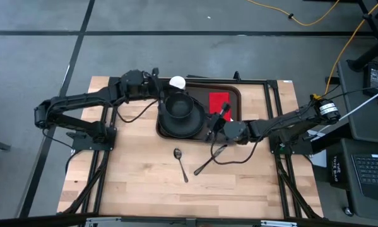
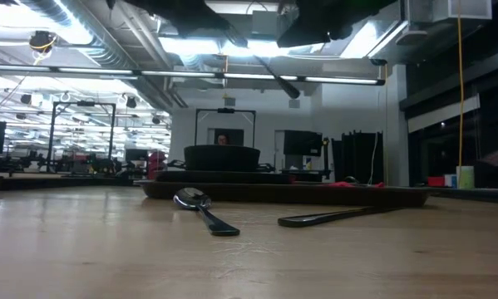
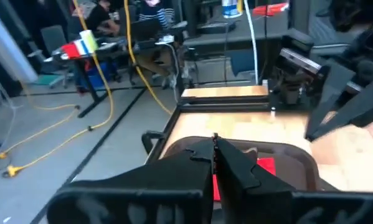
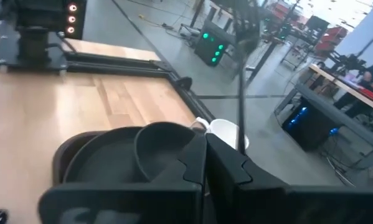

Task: Set up tray
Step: Put the black fork in the center of the red napkin

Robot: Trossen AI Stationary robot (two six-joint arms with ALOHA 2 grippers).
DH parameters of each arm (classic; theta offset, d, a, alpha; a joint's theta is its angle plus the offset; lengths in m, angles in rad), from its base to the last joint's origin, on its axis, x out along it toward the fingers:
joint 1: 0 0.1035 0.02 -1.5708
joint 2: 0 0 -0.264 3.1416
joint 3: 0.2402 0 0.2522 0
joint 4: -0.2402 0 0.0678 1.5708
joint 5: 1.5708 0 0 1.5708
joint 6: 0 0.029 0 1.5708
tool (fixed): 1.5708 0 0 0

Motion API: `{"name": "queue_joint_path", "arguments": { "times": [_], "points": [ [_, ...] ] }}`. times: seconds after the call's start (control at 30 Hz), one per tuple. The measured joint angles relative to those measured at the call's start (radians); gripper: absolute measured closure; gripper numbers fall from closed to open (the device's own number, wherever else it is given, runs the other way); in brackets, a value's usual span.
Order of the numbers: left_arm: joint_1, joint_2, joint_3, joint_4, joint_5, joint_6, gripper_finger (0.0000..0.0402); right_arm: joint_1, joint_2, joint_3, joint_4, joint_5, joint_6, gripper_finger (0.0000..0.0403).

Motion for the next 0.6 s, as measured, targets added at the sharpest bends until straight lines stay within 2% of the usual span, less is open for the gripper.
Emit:
{"name": "queue_joint_path", "arguments": {
  "times": [0.13,0.27,0.47,0.6],
  "points": [
    [0.047,0.020,0.000,0.021,0.006,0.021,0.0399,-0.042,0.000,0.000,0.047,-0.002,-0.017,0.0389],
    [0.097,0.044,0.000,0.077,0.057,0.022,0.0399,-0.084,0.001,0.000,0.068,-0.064,-0.053,0.0389],
    [0.153,0.092,0.000,0.147,0.102,0.026,0.0399,-0.122,0.009,0.000,0.089,-0.103,-0.213,0.0389],
    [0.176,0.121,0.000,0.193,0.105,0.031,0.0399,-0.120,0.042,0.000,0.191,-0.093,-0.362,0.0389]
  ]
}}
